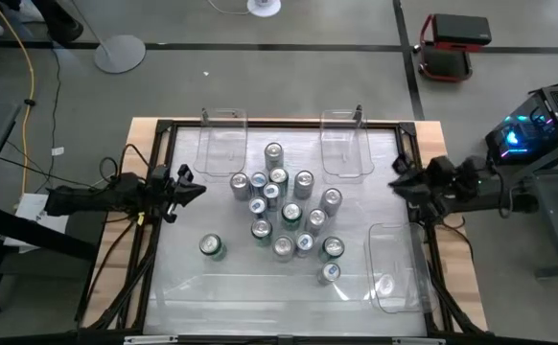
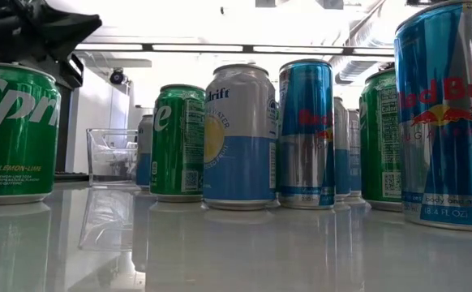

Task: Sort soda cans
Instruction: Put the blue soda can into the bottom right transparent bin

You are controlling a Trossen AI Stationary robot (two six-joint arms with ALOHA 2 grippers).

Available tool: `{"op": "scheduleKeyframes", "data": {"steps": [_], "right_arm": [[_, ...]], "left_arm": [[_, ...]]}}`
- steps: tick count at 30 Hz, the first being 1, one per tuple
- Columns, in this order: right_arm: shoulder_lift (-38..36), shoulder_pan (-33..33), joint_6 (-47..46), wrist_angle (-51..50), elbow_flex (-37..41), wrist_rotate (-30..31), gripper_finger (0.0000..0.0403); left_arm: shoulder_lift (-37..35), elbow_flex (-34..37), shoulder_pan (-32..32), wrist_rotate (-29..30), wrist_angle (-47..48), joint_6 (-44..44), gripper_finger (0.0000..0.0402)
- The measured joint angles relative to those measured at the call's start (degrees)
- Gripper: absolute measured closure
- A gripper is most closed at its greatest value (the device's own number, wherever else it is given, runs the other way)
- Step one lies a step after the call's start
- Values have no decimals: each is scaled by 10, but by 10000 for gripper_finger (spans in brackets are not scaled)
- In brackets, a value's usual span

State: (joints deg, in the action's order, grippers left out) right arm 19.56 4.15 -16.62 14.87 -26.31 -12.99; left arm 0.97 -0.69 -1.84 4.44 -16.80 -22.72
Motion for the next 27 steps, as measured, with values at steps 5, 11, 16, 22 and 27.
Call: {"op": "scheduleKeyframes", "data": {"steps": [5,11,16,22,27], "right_arm": [[155,71,65,-90,-78,20,247],[306,138,86,-245,-189,115,175],[426,190,67,-326,-315,162,164],[572,234,50,-502,-484,188,164],[672,269,-32,-670,-584,193,163]], "left_arm": [[13,0,-10,13,1,8,401],[31,0,-19,14,4,14,401],[46,0,-35,5,6,-24,401],[65,0,-59,21,-5,8,401],[69,0,-76,48,-13,38,401]]}}
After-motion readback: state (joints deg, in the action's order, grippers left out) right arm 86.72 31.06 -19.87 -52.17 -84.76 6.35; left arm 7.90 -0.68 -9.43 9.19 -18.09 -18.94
